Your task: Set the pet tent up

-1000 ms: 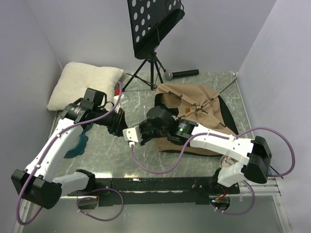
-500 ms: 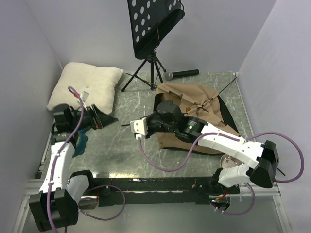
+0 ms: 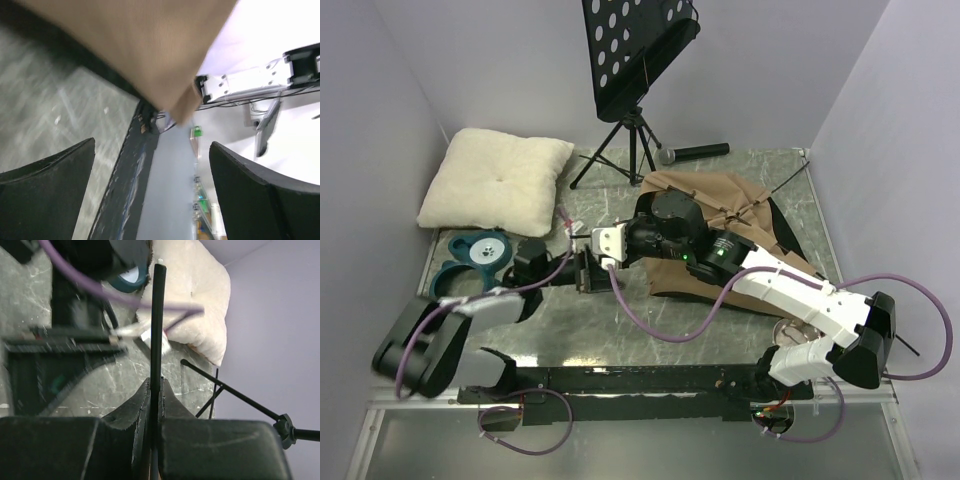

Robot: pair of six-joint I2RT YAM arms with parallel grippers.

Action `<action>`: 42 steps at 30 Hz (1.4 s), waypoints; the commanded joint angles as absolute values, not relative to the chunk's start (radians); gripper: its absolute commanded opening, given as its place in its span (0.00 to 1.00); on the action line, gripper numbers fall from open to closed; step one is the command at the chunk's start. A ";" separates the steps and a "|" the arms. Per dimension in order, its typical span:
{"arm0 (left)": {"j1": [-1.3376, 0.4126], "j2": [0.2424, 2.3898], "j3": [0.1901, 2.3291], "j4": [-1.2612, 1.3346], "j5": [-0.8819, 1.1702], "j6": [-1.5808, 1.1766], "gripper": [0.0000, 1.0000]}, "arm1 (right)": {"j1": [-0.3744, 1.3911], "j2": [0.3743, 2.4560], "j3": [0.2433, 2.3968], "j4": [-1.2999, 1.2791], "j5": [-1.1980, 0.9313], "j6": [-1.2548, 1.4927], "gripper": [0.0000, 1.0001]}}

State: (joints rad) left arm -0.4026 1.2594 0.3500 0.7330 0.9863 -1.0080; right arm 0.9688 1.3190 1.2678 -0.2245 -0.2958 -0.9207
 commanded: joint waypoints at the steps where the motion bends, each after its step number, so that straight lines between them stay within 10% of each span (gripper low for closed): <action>1: -0.485 1.440 0.458 1.187 0.963 -1.190 1.00 | 0.960 1.272 1.270 -0.198 -0.281 -0.927 0.00; 21: -0.632 1.810 0.594 1.499 0.965 -1.426 0.99 | 0.957 1.273 1.279 -0.189 -0.273 -0.920 0.00; 26: -0.615 1.815 0.603 1.531 0.968 -1.450 0.70 | 0.954 1.262 1.266 -0.192 -0.268 -0.920 0.00; 32: -0.577 1.677 0.529 1.389 0.957 -1.356 0.10 | 0.937 1.232 1.224 -0.209 -0.270 -0.916 0.00; 42: -0.532 1.378 0.549 0.616 1.061 -1.019 0.01 | 0.833 1.157 1.092 -0.379 -0.330 -1.044 0.00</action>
